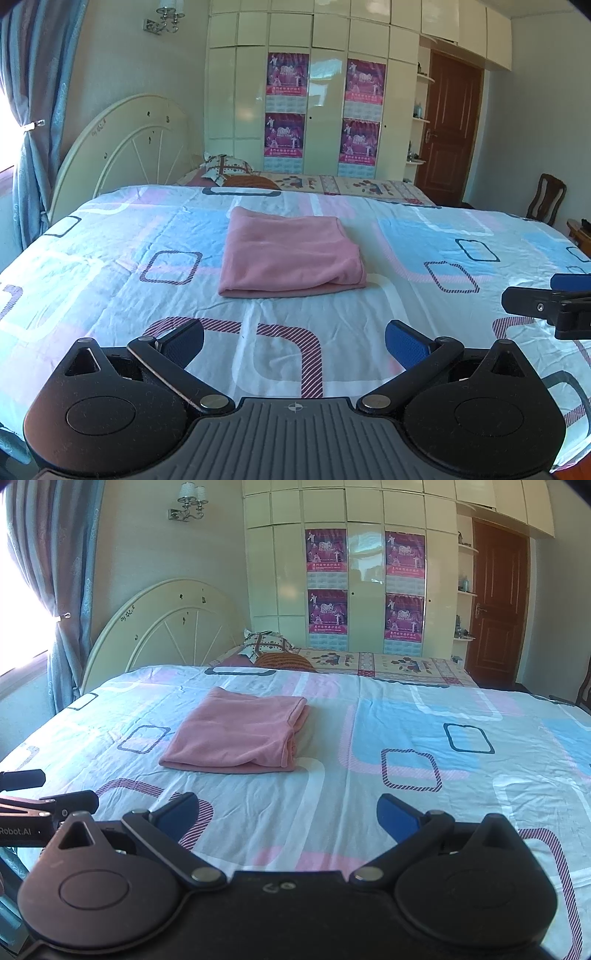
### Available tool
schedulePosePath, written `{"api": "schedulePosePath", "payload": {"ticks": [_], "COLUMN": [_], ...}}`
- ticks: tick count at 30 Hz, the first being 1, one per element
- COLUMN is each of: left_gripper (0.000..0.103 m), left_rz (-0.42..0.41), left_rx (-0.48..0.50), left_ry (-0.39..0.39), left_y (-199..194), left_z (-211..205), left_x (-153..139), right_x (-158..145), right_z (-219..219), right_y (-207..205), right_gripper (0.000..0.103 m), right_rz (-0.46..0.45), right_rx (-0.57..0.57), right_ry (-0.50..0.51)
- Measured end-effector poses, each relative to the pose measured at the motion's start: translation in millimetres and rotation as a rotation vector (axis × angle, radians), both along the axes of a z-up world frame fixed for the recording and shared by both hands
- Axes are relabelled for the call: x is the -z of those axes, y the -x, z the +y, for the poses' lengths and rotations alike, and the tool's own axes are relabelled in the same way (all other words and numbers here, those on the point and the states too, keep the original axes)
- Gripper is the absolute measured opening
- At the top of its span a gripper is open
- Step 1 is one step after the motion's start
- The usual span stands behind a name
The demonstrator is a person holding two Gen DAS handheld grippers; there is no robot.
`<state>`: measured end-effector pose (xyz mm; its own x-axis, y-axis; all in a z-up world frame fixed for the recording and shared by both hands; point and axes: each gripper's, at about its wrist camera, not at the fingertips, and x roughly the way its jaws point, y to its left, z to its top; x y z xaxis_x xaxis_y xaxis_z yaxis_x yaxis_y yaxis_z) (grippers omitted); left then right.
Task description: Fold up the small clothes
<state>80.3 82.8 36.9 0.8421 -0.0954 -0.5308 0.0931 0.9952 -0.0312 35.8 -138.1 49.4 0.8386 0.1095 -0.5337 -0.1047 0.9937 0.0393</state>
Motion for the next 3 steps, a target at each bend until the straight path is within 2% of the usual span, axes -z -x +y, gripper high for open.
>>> {"api": "schedulePosePath", "payload": {"ticks": [3], "left_gripper": [0.103], "left_rz": [0.009], "left_rx": [0.010], "left_ry": [0.007], "left_y": [-0.5], "left_z": [1.4], "left_x": [-0.5], "right_x": [0.8], "right_z": [0.7], "right_y": [0.5], "right_gripper": [0.103], "right_rz": [0.002], "right_rx": [-0.002], "right_ry": [0.004]}}
